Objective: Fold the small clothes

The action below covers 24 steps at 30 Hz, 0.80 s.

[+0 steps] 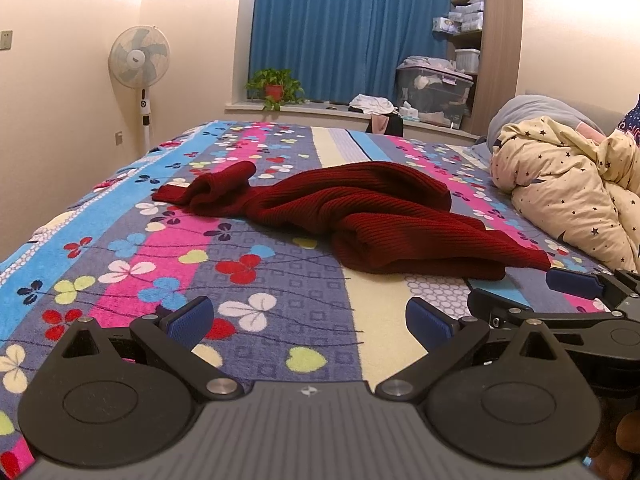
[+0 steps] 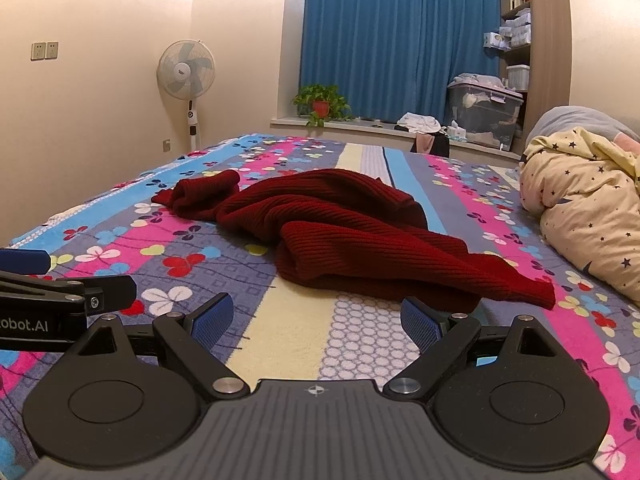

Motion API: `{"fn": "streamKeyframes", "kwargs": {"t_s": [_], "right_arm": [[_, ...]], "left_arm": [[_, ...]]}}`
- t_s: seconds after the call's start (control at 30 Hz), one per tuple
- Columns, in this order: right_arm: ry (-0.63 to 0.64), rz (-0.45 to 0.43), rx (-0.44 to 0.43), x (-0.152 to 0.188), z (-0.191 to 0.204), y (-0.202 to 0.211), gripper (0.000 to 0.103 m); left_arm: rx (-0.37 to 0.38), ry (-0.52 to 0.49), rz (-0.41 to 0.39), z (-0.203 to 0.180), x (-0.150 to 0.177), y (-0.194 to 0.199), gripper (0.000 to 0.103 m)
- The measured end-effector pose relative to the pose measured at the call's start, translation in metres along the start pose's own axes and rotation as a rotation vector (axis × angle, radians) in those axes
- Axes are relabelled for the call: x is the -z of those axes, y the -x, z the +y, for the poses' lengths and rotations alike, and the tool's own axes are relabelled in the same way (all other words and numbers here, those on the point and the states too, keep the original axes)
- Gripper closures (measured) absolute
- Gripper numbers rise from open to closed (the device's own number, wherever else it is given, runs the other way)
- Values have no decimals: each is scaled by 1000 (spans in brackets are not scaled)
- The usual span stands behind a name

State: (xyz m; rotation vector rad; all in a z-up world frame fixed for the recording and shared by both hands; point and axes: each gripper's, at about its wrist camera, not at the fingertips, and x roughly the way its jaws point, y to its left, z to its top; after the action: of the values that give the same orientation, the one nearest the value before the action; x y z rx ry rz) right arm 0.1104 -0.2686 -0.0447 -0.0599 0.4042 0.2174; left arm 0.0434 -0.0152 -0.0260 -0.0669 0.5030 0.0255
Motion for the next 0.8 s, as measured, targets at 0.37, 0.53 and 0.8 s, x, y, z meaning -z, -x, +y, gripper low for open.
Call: {"fn": "streamKeyframes", "kwargs": {"t_s": [0.37,0.53,0.8], "right_arm": [[6,-3,0,-2,4,-3,14],[12,-6,0,-1,4,-3,15],[-9,-9,-7,-3,2,-2,18]], "left_arm": [[0,0,0,0,0,0,1],[-1,0,0,0,0,0,1],[-1,-17,-3,-2,0,-1,1]]}}
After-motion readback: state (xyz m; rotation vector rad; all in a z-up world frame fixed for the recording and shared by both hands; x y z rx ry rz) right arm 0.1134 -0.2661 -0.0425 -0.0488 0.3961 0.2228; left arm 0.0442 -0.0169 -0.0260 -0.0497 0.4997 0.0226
